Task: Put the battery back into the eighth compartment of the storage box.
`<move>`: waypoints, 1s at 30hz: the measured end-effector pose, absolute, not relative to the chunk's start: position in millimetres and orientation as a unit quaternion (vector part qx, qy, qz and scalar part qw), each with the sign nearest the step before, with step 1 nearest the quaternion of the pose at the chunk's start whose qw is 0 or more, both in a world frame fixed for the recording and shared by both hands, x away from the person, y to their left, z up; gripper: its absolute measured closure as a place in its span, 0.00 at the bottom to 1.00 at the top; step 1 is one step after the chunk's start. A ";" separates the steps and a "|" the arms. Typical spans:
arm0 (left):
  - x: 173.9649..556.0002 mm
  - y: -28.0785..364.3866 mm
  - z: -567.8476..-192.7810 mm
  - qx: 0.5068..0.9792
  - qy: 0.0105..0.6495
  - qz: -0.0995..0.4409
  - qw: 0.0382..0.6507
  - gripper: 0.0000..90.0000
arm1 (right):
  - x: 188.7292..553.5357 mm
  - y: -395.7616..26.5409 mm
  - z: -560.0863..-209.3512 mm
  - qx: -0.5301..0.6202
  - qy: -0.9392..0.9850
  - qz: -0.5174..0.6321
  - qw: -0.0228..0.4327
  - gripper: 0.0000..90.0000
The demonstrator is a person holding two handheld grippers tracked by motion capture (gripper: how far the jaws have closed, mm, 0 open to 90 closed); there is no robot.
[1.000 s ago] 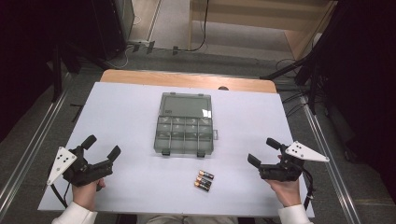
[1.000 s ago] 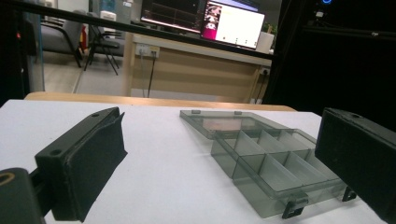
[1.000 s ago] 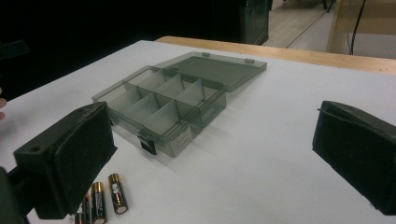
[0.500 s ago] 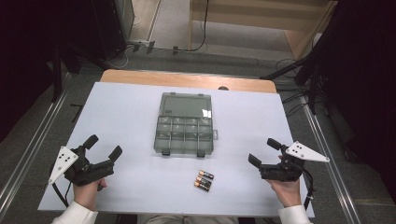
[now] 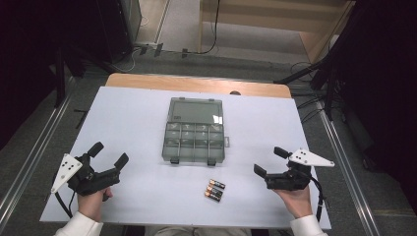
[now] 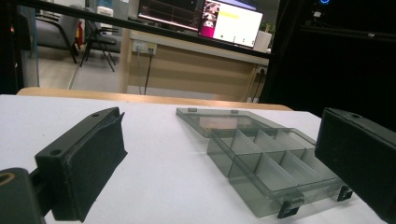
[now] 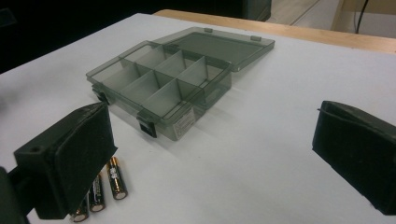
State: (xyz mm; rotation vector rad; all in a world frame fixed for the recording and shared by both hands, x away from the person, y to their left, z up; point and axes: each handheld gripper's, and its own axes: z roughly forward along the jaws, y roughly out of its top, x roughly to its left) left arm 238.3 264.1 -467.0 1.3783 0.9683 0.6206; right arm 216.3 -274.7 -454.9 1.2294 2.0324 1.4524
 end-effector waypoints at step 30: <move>239.1 262.2 -467.4 0.606 0.418 0.268 0.622 0.01 | 234.7 -207.6 -453.6 0.368 0.800 0.457 0.123 0.02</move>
